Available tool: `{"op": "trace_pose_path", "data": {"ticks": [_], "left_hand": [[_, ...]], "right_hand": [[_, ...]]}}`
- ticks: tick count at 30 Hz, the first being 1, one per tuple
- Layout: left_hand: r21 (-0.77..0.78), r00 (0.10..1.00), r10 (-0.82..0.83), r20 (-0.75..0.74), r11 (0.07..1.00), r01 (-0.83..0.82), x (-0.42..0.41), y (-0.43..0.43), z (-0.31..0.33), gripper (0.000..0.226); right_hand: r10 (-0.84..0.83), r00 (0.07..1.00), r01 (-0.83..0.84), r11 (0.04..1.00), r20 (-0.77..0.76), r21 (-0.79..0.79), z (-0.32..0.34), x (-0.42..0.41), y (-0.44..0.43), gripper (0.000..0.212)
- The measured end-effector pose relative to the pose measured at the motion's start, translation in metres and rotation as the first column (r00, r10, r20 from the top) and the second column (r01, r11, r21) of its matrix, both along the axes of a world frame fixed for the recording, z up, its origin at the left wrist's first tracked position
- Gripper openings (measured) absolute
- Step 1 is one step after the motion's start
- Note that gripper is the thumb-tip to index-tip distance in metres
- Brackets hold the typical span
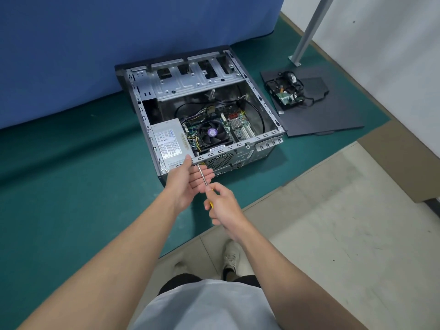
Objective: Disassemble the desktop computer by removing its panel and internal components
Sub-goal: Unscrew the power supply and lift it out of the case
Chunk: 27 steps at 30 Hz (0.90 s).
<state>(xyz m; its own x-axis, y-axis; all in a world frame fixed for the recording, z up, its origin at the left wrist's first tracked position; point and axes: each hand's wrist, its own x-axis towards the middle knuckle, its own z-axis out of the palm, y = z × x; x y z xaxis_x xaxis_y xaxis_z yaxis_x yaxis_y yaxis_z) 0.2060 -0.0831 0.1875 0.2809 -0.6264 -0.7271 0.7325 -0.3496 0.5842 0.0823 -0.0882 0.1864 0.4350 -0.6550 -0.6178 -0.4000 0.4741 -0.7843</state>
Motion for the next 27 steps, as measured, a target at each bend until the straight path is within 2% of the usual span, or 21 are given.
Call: {"op": "trace_pose_path", "data": {"ticks": [11,21,23,25,27], "left_hand": [[-0.02,0.995,0.062,-0.075,0.998,-0.064,0.001,0.001,-0.004,0.049],[-0.001,0.994,0.075,-0.083,0.997,-0.076,0.002,0.002,-0.002,0.046],[0.006,0.994,0.077,-0.08,0.997,-0.076,0.002,0.002,-0.002,0.046],[0.01,0.994,0.077,-0.08,0.997,-0.077,0.001,0.001,-0.001,0.046],[0.01,0.993,0.085,-0.087,0.996,-0.084,0.001,0.001,-0.001,0.045]], "right_hand": [[-0.065,0.996,0.059,0.993,0.056,0.102,-0.003,0.001,0.001,0.02],[-0.104,0.985,0.074,0.974,0.134,0.214,-0.006,-0.001,0.0,0.02],[-0.178,0.959,0.089,0.929,0.222,0.36,-0.008,-0.003,-0.001,0.018],[-0.312,0.896,0.07,0.802,0.315,0.594,-0.01,-0.005,-0.002,0.017],[-0.395,0.844,0.0,0.675,0.362,0.738,-0.013,-0.006,-0.004,0.02]]}}
